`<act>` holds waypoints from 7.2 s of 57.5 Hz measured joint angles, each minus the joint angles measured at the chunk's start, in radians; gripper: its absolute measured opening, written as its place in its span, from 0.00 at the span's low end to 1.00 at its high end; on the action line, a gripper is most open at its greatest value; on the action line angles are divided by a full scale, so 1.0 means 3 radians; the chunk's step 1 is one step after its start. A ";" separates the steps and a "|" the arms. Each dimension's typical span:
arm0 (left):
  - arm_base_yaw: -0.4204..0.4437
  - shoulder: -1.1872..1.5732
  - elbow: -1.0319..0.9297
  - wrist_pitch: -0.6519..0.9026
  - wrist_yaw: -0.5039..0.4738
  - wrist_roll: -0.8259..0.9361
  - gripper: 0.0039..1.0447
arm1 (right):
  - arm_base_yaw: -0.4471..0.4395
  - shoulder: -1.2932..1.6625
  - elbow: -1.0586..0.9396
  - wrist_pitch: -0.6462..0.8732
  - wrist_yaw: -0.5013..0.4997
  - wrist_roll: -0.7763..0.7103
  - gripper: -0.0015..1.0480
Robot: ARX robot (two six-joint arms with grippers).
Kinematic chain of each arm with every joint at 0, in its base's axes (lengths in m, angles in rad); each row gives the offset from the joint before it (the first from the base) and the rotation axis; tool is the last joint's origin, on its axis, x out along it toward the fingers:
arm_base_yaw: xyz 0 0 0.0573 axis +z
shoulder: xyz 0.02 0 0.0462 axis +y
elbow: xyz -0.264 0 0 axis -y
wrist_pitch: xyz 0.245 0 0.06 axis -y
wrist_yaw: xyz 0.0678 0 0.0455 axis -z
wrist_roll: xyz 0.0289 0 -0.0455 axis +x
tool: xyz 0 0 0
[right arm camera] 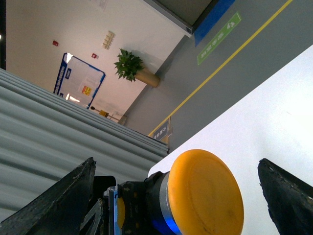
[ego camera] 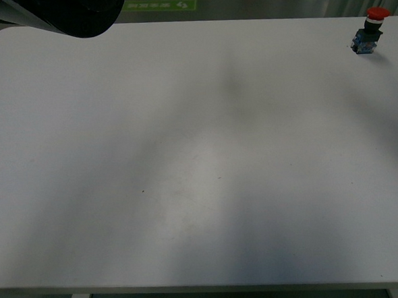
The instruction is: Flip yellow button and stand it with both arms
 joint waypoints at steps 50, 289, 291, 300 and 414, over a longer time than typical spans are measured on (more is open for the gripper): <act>0.0001 -0.0004 0.0000 0.0000 -0.0001 -0.0005 0.88 | 0.0088 0.0141 0.0206 0.0010 -0.0057 0.0268 0.45; 0.1640 -0.6898 -0.4095 -0.4140 -0.2295 0.4757 0.94 | -0.0615 0.0689 0.0350 0.0164 0.0582 -0.3248 0.35; 0.1640 -0.6898 -0.4095 -0.4140 -0.2296 0.4757 0.94 | -0.0615 0.0739 0.0381 0.0183 0.0621 -0.3356 0.35; 0.1640 -0.6898 -0.4095 -0.4140 -0.2296 0.4757 0.94 | -0.0615 0.0947 0.0540 0.0178 0.0697 -0.3606 0.35; 0.1640 -0.6900 -0.4095 -0.4142 -0.2295 0.4758 0.94 | -0.0828 0.2593 0.1708 -0.1030 0.0689 -0.3684 0.35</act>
